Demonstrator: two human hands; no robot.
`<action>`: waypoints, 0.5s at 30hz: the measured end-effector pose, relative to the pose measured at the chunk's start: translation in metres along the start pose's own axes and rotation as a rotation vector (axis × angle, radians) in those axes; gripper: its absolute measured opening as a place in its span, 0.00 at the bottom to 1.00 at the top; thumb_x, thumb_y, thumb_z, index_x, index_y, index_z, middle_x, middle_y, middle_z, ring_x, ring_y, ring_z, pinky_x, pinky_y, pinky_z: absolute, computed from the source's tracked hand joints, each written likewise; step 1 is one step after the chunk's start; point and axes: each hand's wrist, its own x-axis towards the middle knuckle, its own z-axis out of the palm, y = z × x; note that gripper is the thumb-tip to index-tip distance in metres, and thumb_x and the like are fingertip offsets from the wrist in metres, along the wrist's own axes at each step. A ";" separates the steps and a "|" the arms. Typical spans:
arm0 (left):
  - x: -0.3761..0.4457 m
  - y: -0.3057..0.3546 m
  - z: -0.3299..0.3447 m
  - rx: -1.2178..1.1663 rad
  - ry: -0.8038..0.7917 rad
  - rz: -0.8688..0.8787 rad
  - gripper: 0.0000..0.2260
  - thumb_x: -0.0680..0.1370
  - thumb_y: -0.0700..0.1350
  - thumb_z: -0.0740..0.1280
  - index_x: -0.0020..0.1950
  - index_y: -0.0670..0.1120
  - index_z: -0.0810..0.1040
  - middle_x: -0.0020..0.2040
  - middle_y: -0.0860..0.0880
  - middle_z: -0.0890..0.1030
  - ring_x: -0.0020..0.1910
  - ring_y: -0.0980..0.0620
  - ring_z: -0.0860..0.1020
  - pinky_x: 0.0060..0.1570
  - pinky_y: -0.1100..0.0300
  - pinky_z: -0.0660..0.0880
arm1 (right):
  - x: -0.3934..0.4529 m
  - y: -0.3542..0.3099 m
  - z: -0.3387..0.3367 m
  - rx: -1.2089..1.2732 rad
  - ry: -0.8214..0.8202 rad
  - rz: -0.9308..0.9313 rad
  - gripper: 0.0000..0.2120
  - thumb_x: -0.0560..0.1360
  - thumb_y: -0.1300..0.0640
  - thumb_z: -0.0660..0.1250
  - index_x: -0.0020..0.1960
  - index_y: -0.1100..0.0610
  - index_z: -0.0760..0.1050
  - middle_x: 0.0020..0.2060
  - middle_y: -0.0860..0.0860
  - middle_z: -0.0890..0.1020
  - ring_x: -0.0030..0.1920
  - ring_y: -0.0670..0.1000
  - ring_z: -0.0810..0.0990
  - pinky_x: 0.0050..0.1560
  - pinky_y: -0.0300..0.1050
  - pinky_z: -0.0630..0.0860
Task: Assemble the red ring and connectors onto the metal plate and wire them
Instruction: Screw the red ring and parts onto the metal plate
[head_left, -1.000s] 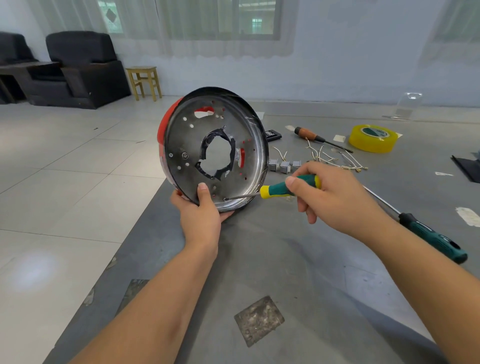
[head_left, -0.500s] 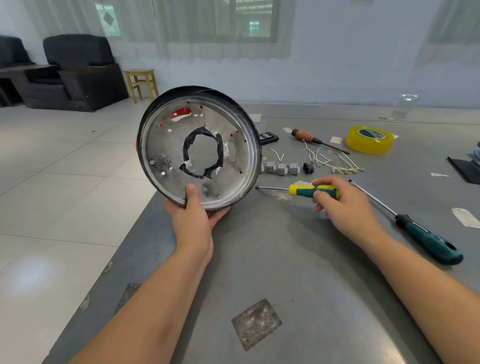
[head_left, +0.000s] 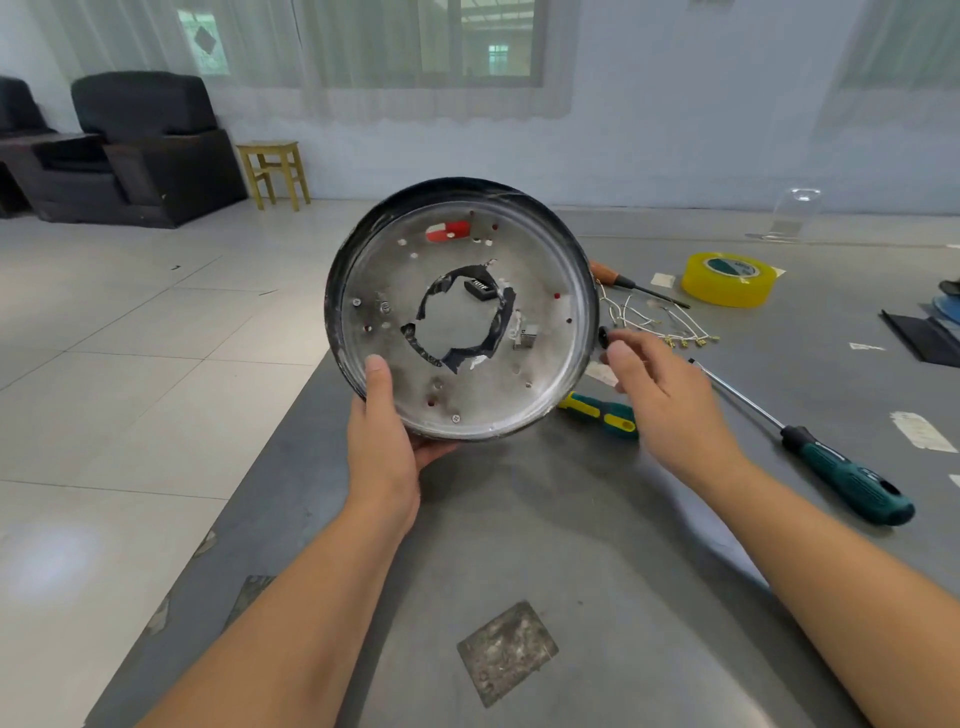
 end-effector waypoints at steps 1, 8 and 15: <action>-0.001 0.001 0.000 0.021 -0.018 -0.007 0.23 0.82 0.69 0.58 0.66 0.55 0.80 0.57 0.51 0.88 0.55 0.48 0.87 0.41 0.48 0.85 | 0.000 -0.009 0.001 0.084 -0.029 0.039 0.29 0.76 0.28 0.53 0.65 0.45 0.76 0.49 0.39 0.83 0.46 0.41 0.82 0.44 0.37 0.73; -0.010 0.006 0.002 0.038 -0.144 -0.004 0.36 0.70 0.79 0.59 0.62 0.53 0.83 0.52 0.49 0.88 0.40 0.51 0.82 0.28 0.59 0.74 | -0.004 -0.025 0.017 0.634 -0.121 0.366 0.05 0.79 0.61 0.66 0.51 0.52 0.77 0.34 0.45 0.84 0.32 0.47 0.81 0.32 0.41 0.76; -0.038 -0.008 0.022 0.001 -0.336 -0.124 0.33 0.75 0.59 0.73 0.76 0.47 0.70 0.67 0.44 0.83 0.56 0.46 0.81 0.55 0.52 0.78 | -0.026 -0.048 0.049 1.072 -0.062 0.413 0.17 0.79 0.68 0.66 0.65 0.57 0.70 0.51 0.55 0.87 0.43 0.50 0.86 0.36 0.42 0.80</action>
